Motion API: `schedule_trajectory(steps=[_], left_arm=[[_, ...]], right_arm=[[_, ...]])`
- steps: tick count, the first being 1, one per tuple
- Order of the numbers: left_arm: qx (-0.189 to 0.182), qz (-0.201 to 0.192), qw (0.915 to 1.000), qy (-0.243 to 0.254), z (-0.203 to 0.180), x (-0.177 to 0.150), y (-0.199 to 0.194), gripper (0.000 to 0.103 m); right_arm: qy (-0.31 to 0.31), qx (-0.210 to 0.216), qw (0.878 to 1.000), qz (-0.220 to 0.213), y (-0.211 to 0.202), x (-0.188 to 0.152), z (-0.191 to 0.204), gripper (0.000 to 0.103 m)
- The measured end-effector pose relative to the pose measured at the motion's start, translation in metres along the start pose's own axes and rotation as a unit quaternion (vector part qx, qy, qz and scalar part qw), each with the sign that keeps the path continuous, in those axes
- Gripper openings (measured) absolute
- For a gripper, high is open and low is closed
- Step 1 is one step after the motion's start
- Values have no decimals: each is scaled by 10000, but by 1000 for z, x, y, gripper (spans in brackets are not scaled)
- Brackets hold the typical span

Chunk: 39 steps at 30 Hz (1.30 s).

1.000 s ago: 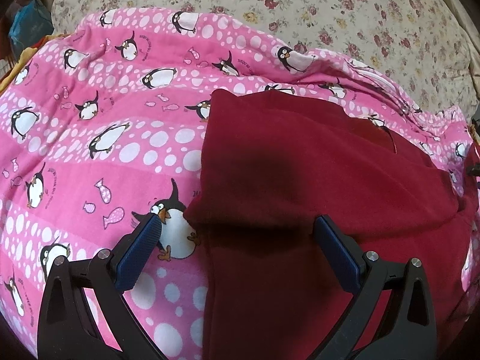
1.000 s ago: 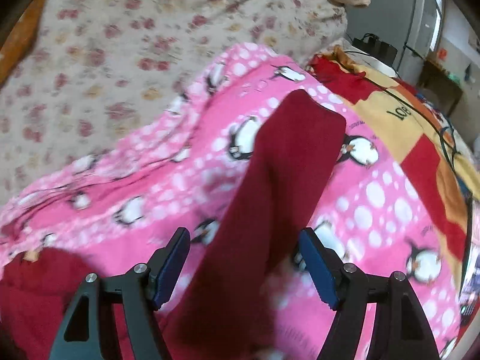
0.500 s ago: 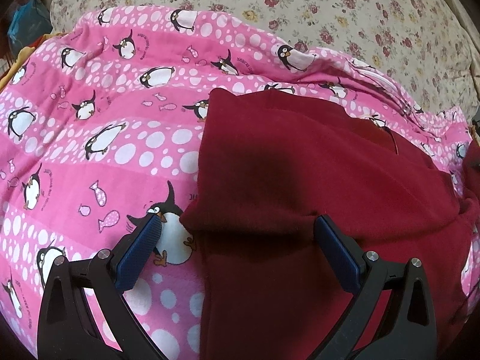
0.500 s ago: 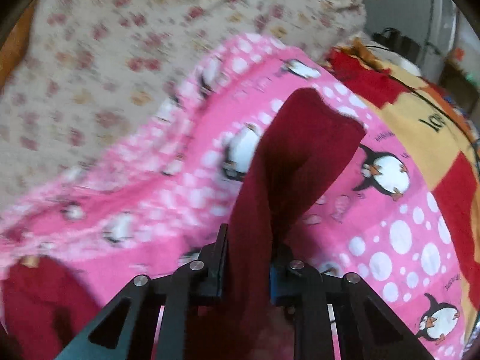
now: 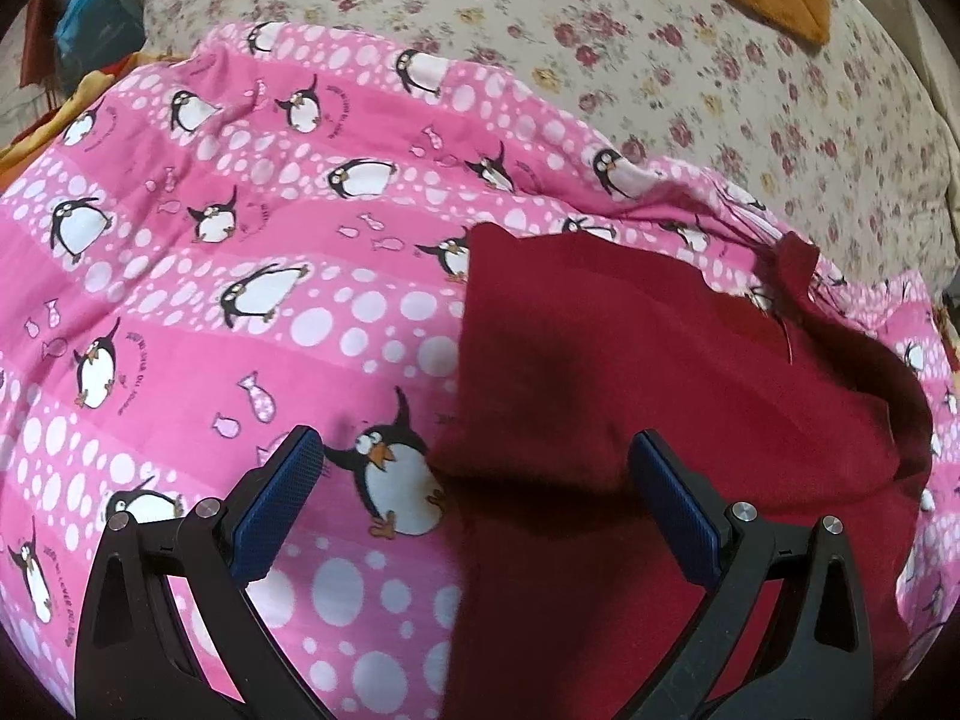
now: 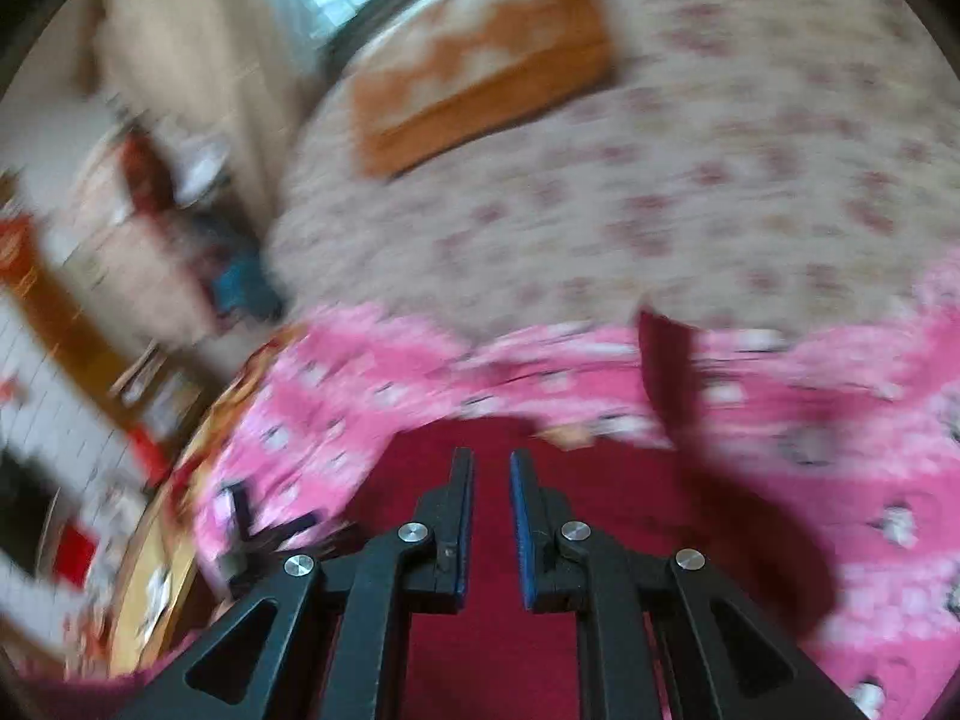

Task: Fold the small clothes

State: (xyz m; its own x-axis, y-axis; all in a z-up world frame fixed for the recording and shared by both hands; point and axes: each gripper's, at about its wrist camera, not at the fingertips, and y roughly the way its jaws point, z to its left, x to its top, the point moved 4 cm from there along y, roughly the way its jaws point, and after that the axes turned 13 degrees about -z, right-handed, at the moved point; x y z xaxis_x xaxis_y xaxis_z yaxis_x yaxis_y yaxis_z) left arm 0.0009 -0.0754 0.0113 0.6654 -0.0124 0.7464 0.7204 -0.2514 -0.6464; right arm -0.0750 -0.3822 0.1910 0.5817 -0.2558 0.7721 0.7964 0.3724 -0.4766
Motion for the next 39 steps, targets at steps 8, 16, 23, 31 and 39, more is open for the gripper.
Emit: schedule_trajectory(steps=[8,16,23,31,39], left_arm=[[-117,-37,9999,-64,-3,3,-5,102],[-101,53,9999,55,-7,-1,0,102],[-144,97,9998,89,-10,-1,4,102],[-214,131,9993,266,-20,-4,5,102],[-155,170,9994,269,-17,-6,8,102]], right_arm=[[-250,-979,9945,264,35,-24,-23,57],[370,-1651,9798,1067,101,-68,-100,57],[1358,-3518,9239,-650,35,-3,-214,57],[1417,-2425,9583,-533,19,-24,-182,58],[-846,-2842,9550,-46,93,-19,-114,80]])
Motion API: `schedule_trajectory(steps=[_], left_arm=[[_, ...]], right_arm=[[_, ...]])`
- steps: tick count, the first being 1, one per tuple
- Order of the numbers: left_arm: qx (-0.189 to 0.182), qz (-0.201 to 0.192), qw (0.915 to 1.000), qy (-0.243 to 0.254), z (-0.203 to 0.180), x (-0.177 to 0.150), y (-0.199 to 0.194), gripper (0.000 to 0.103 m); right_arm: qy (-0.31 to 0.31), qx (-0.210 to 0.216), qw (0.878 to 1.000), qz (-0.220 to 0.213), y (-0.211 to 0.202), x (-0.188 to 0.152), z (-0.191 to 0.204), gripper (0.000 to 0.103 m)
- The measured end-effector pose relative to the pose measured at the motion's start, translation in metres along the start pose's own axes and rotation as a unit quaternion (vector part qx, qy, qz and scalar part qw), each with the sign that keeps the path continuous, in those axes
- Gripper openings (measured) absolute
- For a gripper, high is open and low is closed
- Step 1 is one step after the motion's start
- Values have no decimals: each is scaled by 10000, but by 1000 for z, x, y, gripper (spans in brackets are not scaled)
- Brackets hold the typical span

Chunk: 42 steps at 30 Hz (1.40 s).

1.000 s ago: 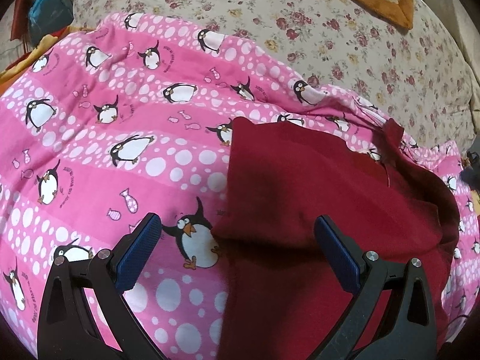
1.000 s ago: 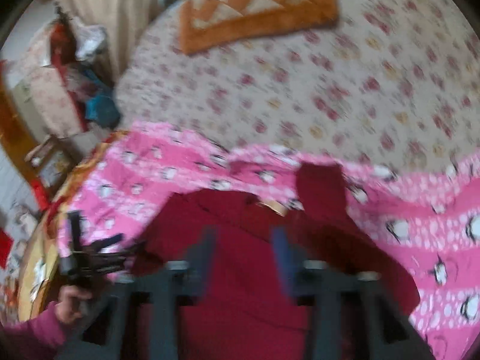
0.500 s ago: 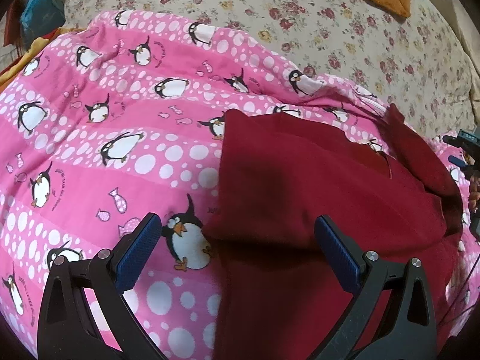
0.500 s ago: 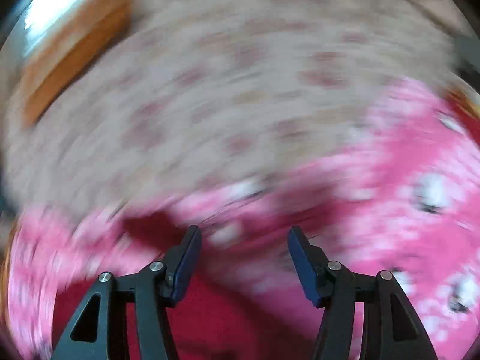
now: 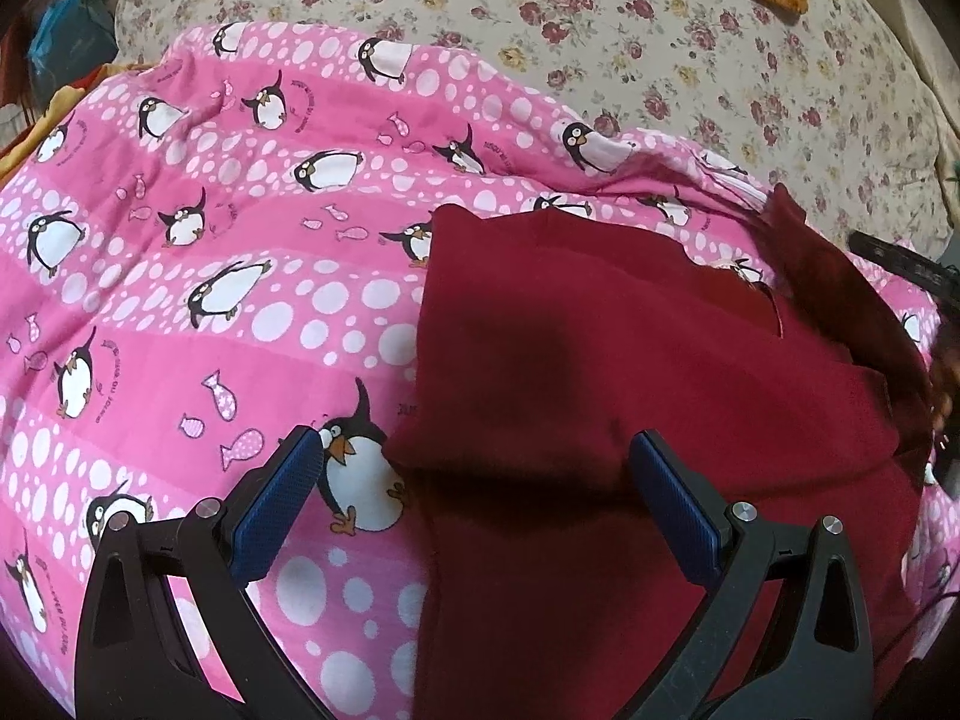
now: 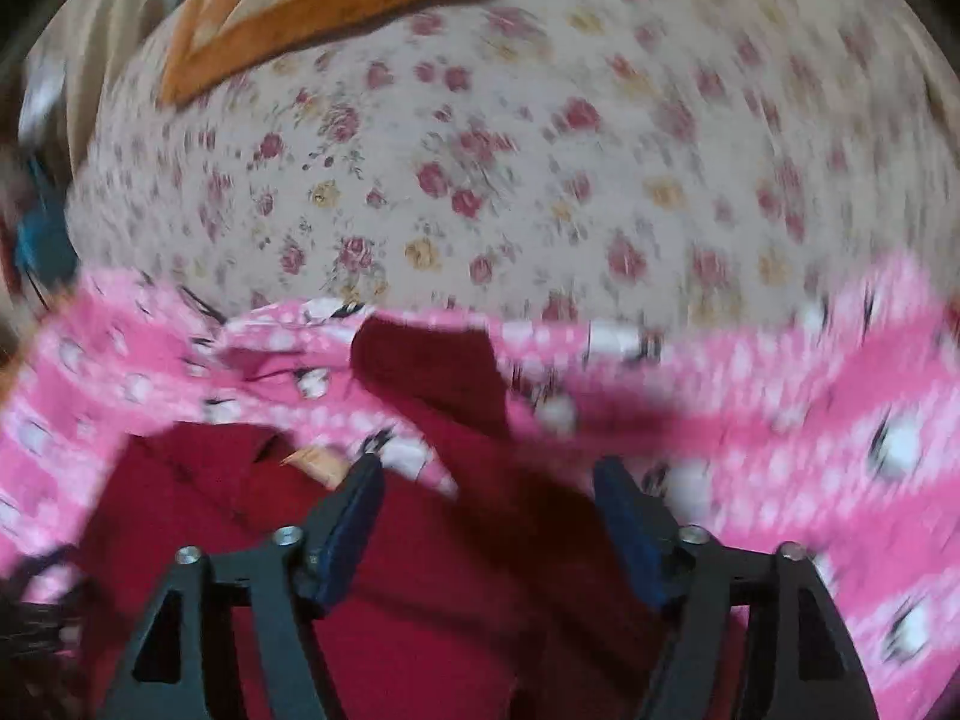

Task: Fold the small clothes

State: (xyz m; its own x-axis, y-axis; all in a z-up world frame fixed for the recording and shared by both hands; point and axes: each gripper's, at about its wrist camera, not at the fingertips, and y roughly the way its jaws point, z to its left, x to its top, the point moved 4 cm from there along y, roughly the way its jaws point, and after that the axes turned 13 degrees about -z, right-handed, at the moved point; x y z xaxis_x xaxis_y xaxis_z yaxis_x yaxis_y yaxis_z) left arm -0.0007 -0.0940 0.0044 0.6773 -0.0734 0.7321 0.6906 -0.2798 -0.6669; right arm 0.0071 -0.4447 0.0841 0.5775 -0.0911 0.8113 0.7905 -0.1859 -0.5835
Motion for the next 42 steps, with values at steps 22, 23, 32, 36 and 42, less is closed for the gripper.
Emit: schedule_trajectory(steps=[22,23,32,36,42], left_arm=[[-38,-360,9987,-356,13,14,-19,102],[-55,-400,9981,-459,17,16,-21,102],[-167,-683,9902,-1211,45,28,-36,102],[-144,-676,9893,-1283,48,29,-36,102],[-165,-591,9910,-1191,44,30,-26,102]], right_arm=[[864,2634,9608,-58,-101,50,5,7],[818,2819,9559,-89,-115,53,12,6],[163,4303,9008,560,-157,35,109,7],[-339,4382,8921,1050,-127,6,155,7],[-1096,3167,9296,1532,-19,-35,182,7]])
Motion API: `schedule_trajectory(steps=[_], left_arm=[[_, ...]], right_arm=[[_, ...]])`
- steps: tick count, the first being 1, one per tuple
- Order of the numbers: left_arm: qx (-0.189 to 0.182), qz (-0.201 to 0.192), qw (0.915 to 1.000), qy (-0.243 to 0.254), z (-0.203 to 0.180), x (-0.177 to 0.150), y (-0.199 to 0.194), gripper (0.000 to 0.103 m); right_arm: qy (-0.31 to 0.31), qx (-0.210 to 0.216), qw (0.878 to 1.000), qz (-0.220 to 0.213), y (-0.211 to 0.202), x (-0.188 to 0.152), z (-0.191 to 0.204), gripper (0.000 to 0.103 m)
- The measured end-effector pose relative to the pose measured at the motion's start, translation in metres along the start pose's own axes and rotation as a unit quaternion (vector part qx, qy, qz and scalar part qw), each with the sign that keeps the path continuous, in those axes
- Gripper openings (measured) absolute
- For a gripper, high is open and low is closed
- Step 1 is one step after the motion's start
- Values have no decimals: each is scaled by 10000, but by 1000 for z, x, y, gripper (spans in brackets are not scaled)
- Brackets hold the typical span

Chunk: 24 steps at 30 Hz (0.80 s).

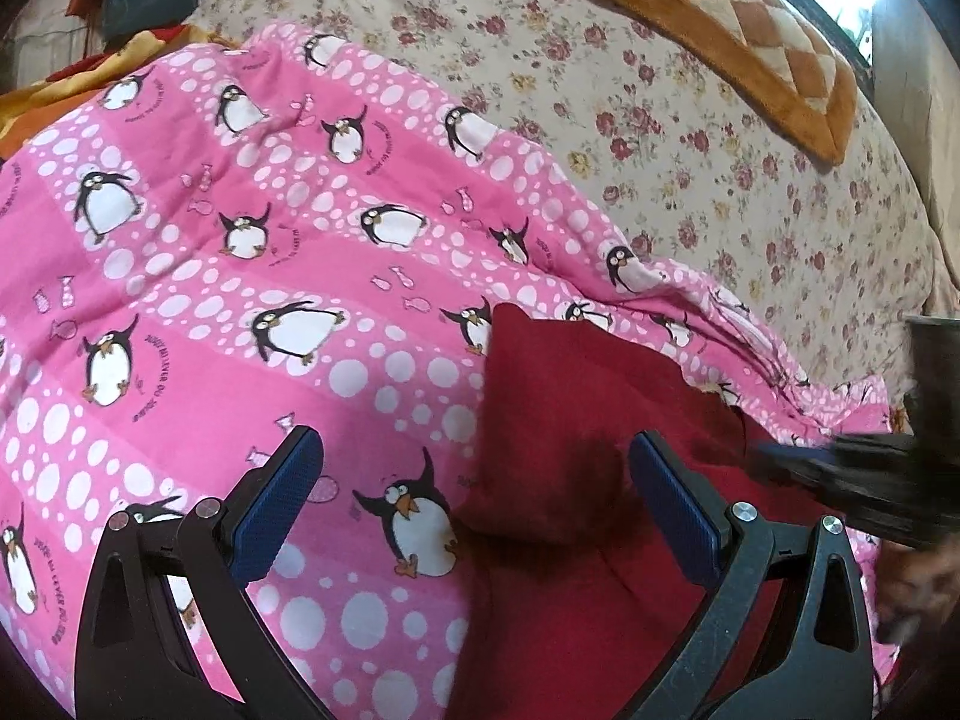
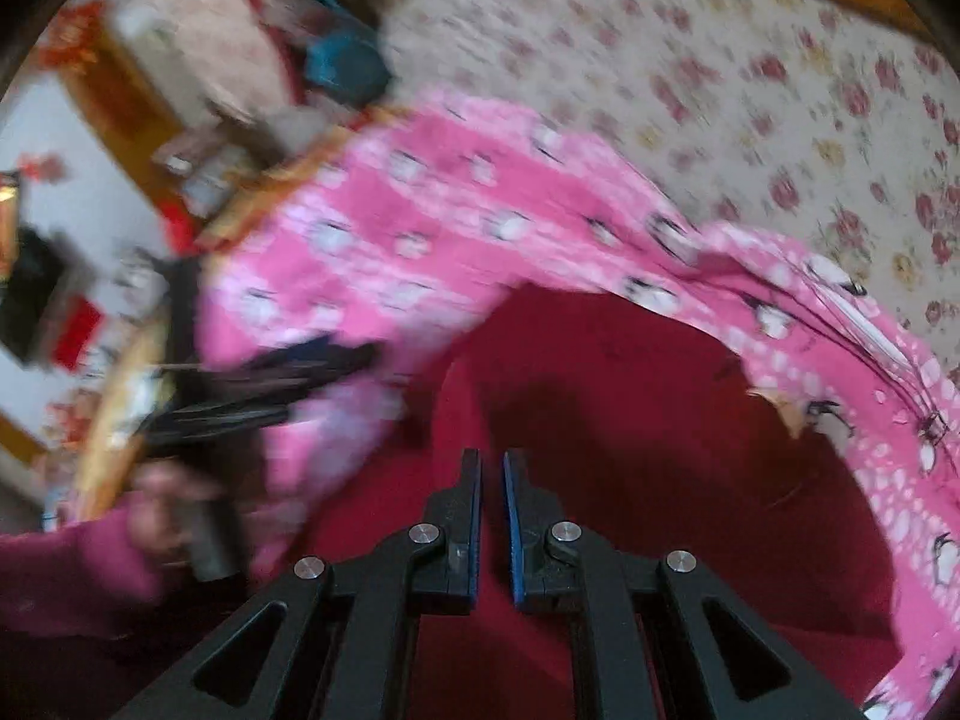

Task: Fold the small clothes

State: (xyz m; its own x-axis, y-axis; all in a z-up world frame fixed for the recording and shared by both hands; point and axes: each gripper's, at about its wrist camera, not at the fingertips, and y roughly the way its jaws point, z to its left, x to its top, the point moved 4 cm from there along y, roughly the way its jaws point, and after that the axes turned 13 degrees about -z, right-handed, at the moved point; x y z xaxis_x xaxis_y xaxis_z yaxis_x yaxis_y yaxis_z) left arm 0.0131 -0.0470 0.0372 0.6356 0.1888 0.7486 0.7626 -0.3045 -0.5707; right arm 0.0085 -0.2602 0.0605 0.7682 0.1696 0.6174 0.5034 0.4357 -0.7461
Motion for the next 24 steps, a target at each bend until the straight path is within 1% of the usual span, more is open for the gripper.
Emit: schedule_trajectory(steps=[2,3,4,5,6,8,9,12,13,14,15,16,17,19,20,22,23,24], left_arm=[[-38,68,9999,71,-4,-2,4,102],[-72,81,9999,113,-7,-2,4,102],[-106,87,9998,157,-9,-3,5,102],[-141,98,9996,217,-11,-4,5,102],[-212,127,9993,291,-15,-5,5,102],[-407,204,9982,390,-23,-7,5,102],[-478,228,9977,427,-27,-8,6,102],[-644,411,9946,704,-41,-17,9,102],[-677,461,9933,810,-45,-21,10,97],[-714,515,9918,929,-50,-24,12,95],[-759,571,9898,1059,-56,-28,13,91],[-762,562,9882,1202,-61,-31,14,87],[-729,502,9870,1344,-65,-32,13,83],[-640,433,9835,1637,-72,-35,13,62],[-592,379,9824,1731,-73,-35,12,56],[-567,294,9817,1792,-75,-33,9,29],[-671,261,9819,1751,-78,-30,6,25],[-744,227,9821,1713,-81,-28,4,24]], right_arm=[[-9,-762,9970,149,26,-4,-25,7],[100,-1167,9928,257,39,-10,-43,7],[282,-1313,9905,283,42,-13,-52,7],[503,-1359,9891,276,43,-16,-59,7],[851,-1210,9889,146,37,-20,-67,7],[1175,-1058,9873,-137,19,-24,-72,7],[1313,-1033,9855,-311,3,-29,-74,7],[1396,-951,9844,-492,-37,-48,-70,12],[1416,-926,9842,-531,-47,-54,-67,24],[1461,-905,9834,-587,-57,-61,-64,45],[1563,-904,9808,-735,-73,-70,-62,53],[1627,-903,9786,-874,-87,-77,-60,57],[1652,-907,9775,-950,-96,-81,-57,58],[1676,-1080,9730,-1162,-122,-94,-56,58],[1672,-1195,9705,-1262,-134,-100,-56,58],[1697,-1421,9653,-1386,-156,-116,-60,58],[1733,-1570,9615,-1440,-166,-126,-63,58],[1768,-1701,9582,-1475,-174,-134,-67,58]])
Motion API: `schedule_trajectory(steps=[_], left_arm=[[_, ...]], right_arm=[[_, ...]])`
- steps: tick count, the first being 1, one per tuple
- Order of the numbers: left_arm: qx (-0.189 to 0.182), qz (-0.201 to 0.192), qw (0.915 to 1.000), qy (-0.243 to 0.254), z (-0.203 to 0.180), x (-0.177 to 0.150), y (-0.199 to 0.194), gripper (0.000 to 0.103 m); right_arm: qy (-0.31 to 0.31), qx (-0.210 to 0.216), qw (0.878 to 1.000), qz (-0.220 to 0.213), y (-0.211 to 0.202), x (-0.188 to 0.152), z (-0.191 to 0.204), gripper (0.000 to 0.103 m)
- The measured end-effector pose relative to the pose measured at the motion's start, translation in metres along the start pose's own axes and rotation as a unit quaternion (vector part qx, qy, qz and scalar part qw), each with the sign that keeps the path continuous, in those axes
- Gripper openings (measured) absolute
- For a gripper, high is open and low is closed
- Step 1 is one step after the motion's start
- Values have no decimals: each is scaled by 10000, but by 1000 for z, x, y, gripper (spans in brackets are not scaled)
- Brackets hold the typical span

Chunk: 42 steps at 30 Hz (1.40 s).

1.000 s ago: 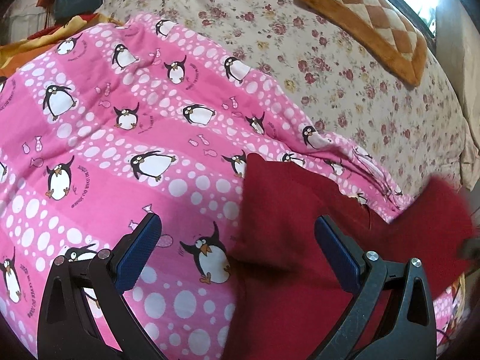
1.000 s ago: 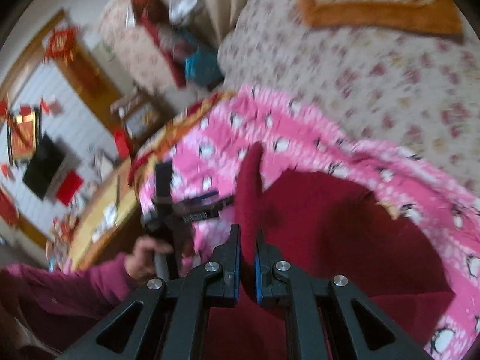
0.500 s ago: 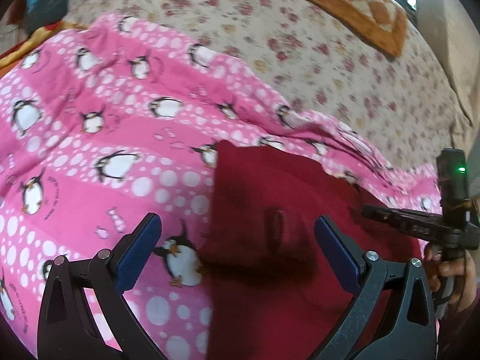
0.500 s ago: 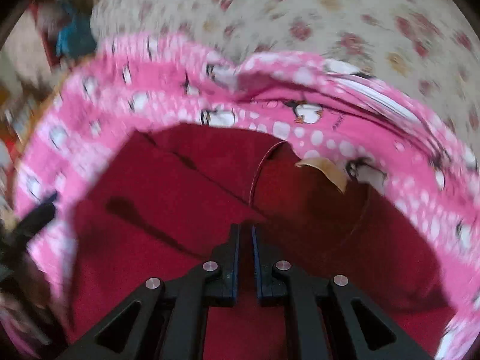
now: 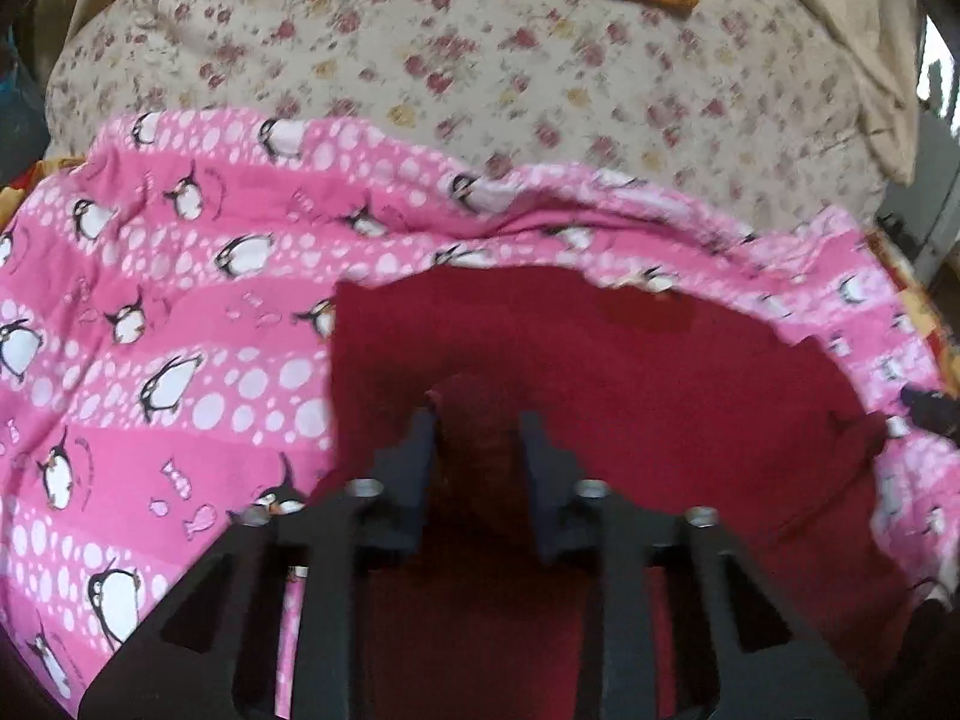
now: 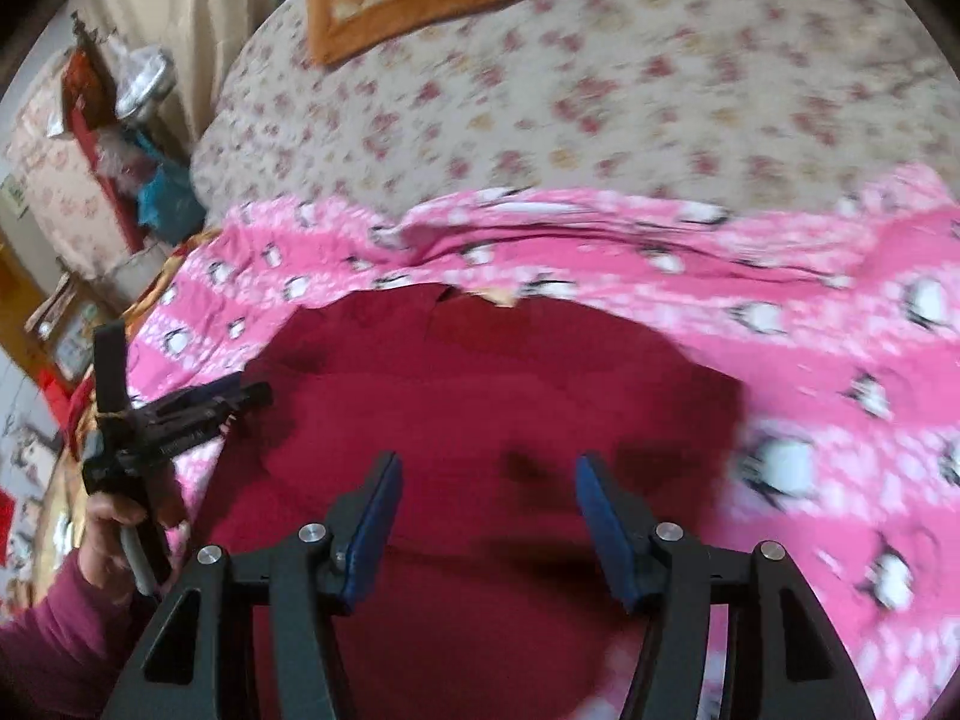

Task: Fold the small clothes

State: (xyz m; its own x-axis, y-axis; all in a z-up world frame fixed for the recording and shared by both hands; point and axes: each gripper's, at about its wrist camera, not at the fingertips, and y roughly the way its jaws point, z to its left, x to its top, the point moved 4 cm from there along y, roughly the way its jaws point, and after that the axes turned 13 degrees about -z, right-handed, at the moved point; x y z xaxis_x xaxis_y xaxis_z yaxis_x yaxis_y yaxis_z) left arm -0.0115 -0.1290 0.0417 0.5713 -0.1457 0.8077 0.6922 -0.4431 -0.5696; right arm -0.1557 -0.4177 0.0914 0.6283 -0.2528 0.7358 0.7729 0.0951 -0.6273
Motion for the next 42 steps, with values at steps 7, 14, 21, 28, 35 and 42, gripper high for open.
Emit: schedule_trajectory(steps=[7,14,21,28,35,42], left_arm=[[-299,-9,9990,319,-26,14,-5,14],[-393,-93,9985,-359,-8,46,8,13],[-97,667,9951,-725,18,16,40,13],[8,803,9952,-568,14,6,40,13],[27,826,9951,-550,14,3,42,13],[-76,742,9956,-559,14,8,42,13]], right_arm=[[-180,-571,9980,180,-10,-25,-33,58],[-1180,-971,9875,388,26,-34,-16,24],[-918,-1240,9880,80,3,-22,-40,13],[-382,-783,9943,609,-13,-51,-43,17],[1060,-736,9916,-103,7,-3,-80,79],[1299,-667,9889,255,84,10,-91,22]])
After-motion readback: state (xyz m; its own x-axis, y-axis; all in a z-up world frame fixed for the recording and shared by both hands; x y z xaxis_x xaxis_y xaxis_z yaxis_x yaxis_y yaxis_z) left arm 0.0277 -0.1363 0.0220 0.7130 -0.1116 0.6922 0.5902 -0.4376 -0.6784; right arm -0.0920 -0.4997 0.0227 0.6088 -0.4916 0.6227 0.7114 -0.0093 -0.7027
